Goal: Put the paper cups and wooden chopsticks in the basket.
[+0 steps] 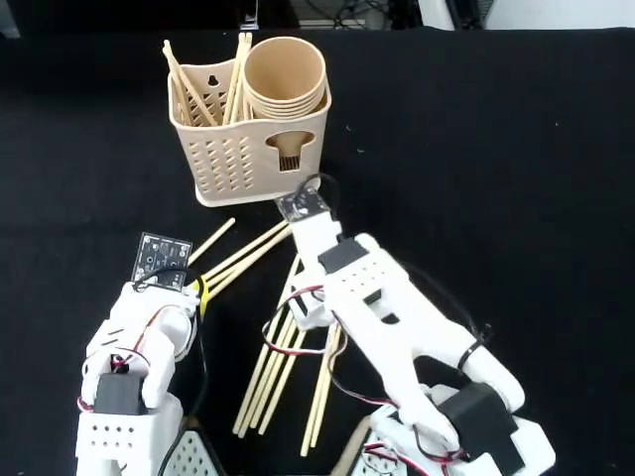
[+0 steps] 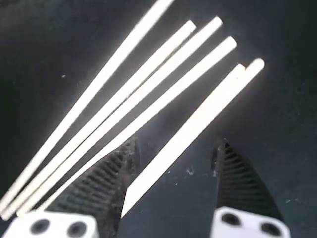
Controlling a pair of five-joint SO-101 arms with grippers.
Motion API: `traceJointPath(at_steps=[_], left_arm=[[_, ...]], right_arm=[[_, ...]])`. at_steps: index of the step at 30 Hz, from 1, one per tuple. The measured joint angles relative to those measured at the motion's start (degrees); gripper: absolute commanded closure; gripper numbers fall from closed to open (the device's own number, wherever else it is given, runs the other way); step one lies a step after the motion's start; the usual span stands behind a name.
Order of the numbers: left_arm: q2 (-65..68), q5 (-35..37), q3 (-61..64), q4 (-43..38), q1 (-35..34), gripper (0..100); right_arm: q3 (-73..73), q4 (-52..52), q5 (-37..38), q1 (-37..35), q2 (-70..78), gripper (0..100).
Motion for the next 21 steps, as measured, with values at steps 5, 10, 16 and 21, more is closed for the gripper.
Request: traceJointPath(at_steps=[5,10,16,21], left_arm=[[0.0,0.0,0.0,0.0,0.0,82],[0.0,0.0,0.0,0.0,0.0,82],[0.0,0.0,0.0,0.0,0.0,82],[0.0,0.0,0.0,0.0,0.0,82]], right_arm=[[0.0,-4.22,-2.37,0.0,5.01,74.7],[-3.43,-4.04,-2.55,-0.18,11.87,74.8],[-8.79,-1.23,-0.18,-0.26,17.14,87.5],[-9.93,-1.23,0.09,-0.26,17.85,91.0]])
